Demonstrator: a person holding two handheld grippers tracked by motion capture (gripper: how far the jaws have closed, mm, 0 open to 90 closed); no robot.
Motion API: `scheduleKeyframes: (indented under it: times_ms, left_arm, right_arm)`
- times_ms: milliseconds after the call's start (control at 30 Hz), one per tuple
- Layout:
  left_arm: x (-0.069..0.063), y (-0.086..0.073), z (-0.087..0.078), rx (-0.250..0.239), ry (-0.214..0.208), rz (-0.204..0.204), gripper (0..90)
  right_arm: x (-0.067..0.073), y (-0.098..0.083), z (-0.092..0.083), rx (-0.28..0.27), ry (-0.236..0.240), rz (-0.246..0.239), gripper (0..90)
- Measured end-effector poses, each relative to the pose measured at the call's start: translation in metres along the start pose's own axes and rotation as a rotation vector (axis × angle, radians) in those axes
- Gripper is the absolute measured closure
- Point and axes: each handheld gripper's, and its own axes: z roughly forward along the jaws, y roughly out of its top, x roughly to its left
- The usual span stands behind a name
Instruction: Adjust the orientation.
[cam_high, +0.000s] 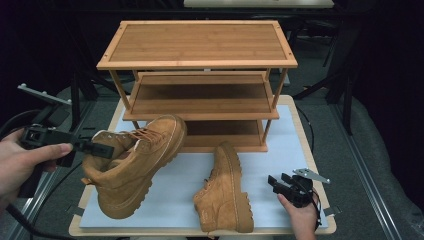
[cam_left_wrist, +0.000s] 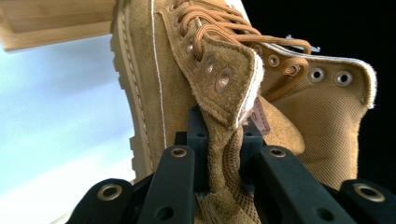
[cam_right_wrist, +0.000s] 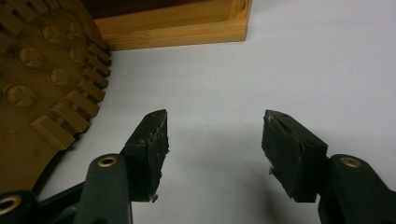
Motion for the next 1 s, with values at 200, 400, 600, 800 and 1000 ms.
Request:
scheduleKeyframes:
  times_ms: [200, 400, 600, 800, 1000]
  left_arm:
    - [-0.001, 0.009, 0.007, -0.008, -0.017, 0.004, 81.2]
    - [-0.005, 0.026, 0.014, -0.061, -0.015, 0.011, 81.2]
    - [-0.003, 0.046, 0.028, -0.126, -0.01, -0.009, 81.2]
    - [0.007, 0.066, 0.043, -0.182, -0.009, -0.046, 81.2]
    - [0.015, 0.084, 0.058, -0.274, -0.005, -0.101, 81.0]
  right_arm:
    - [0.0, 0.0, 0.0, 0.0, 0.003, 0.0, 40.3]
    - [-0.001, 0.0, 0.0, 0.0, 0.001, 0.003, 40.3]
    - [-0.001, 0.0, 0.0, 0.018, 0.0, 0.002, 40.3]
    - [-0.001, 0.0, 0.001, 0.001, 0.007, 0.005, 40.4]
    - [-0.003, 0.0, 0.0, 0.022, 0.002, 0.01, 40.4]
